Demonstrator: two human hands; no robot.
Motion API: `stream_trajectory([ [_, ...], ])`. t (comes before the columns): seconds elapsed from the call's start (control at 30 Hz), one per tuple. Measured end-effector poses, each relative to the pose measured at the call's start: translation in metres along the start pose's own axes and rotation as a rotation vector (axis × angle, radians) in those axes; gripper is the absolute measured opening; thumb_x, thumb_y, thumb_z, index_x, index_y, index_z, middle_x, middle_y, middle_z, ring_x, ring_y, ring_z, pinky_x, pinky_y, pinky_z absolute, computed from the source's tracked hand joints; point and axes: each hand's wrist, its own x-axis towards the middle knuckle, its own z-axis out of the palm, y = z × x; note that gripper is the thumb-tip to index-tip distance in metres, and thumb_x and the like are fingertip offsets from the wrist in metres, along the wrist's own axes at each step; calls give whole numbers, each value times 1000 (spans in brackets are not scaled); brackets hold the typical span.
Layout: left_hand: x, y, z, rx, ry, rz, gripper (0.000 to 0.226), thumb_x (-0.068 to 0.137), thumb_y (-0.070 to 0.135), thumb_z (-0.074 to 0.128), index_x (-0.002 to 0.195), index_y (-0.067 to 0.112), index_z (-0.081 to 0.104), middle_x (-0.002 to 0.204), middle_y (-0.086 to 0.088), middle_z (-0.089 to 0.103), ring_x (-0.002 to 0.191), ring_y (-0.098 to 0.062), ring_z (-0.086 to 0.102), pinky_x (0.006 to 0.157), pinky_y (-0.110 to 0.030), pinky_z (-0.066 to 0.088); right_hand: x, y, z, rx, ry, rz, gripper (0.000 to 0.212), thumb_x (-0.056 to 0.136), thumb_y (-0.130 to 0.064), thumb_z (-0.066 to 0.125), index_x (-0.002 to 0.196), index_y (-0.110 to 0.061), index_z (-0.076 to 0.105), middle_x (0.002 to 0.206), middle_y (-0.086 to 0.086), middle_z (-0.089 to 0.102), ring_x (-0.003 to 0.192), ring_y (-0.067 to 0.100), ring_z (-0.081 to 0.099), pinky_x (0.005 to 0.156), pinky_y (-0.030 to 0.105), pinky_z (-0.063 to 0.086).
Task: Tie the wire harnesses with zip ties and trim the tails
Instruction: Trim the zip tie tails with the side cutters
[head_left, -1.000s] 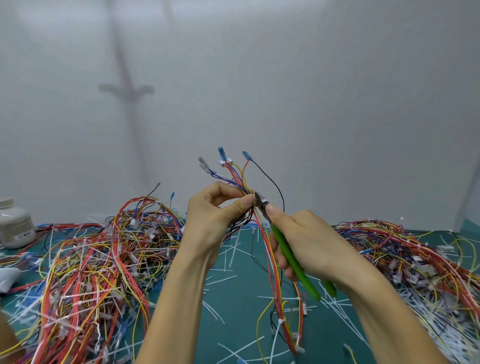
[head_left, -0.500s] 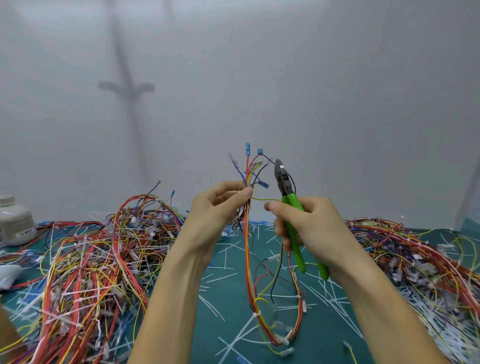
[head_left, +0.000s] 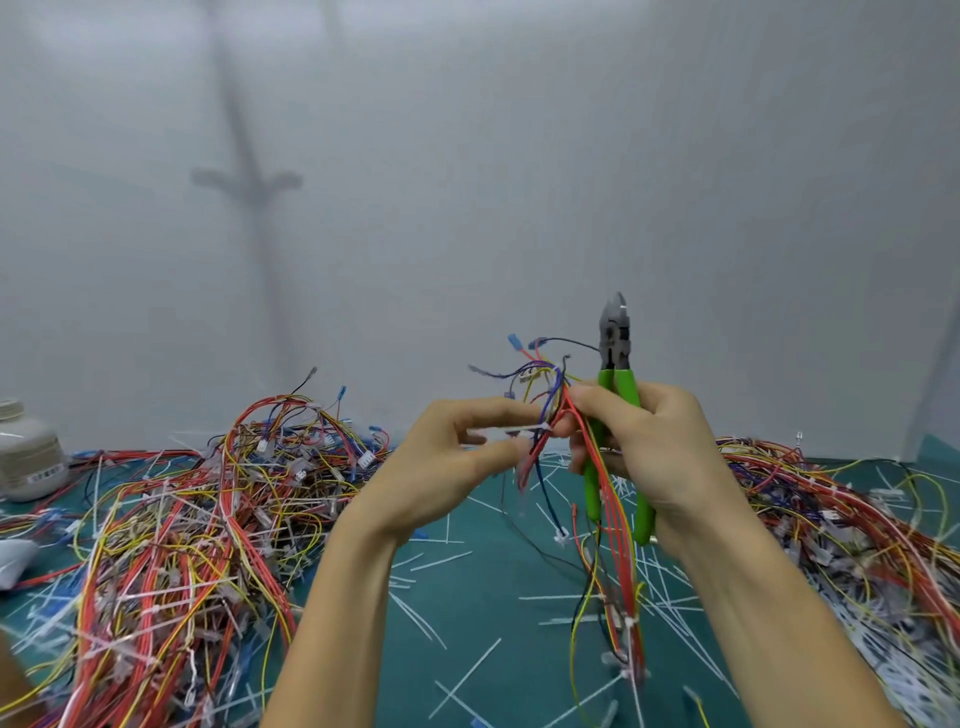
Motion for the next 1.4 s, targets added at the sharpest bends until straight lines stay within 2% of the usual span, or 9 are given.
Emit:
stream_trajectory([
  [0.1,1,4,-1,-81,1,34,27,85,7,62,104,23,71,100,3,77,103,-11,69,90,-23,51,0,-1,-2,49,-9,32,28,92,-17,64,67,-10,72,72,11,74,53,16,57,59,33,54],
  [0.27,3,6,7,-151,89,160,30,81,10,78,102,15,57,89,-17,72,94,-37,68,90,-47,53,0,1,0,40,-9,50,21,92,-19,63,74,-9,69,68,4,73,55,16,58,63,36,55],
  [0.4,7,6,9,-158,189,207,18,79,-2,76,80,13,67,82,-1,74,74,-18,72,72,-25,57,2,0,-10,-216,-25,-2,29,92,-26,64,70,-9,69,59,-1,68,51,12,58,58,32,50],
  [0.57,8,5,6,-106,249,165,17,75,1,79,74,16,72,82,-2,76,64,-17,72,71,-27,59,-2,-12,-23,-699,-122,-180,70,80,-80,39,69,-16,65,66,1,68,56,16,57,64,38,48],
  [0.63,9,4,5,-81,259,145,16,76,1,79,74,15,73,80,-2,76,61,-18,71,69,-29,60,-4,-14,-27,-882,-142,-264,80,76,-89,25,72,-17,60,68,4,66,61,20,56,60,36,43],
  [0.77,9,2,3,-24,283,116,13,77,5,79,74,15,72,70,-1,74,55,-16,69,62,-26,57,-3,-15,-33,-999,-137,-359,63,73,-85,25,80,-30,54,72,-6,63,70,12,58,60,30,39],
  [0.9,8,1,0,-3,277,89,11,74,8,82,73,14,73,65,-1,73,54,-13,67,60,-22,55,-1,-13,-39,-1063,-145,-404,66,71,-89,27,81,-33,61,79,-10,65,77,11,60,68,32,48],
  [1.23,3,6,-9,139,151,38,18,71,10,84,65,23,73,59,4,70,50,-3,60,54,-12,45,1,-12,-41,-1171,-229,-345,73,61,-93,27,98,-44,68,88,-16,63,86,12,56,71,32,45],
  [1.4,1,10,-10,217,152,6,15,68,17,86,65,25,74,60,2,71,51,-3,58,53,-21,47,-1,-13,-39,-1182,-262,-330,70,63,-91,31,99,-44,68,90,-17,64,88,11,56,72,33,47],
])
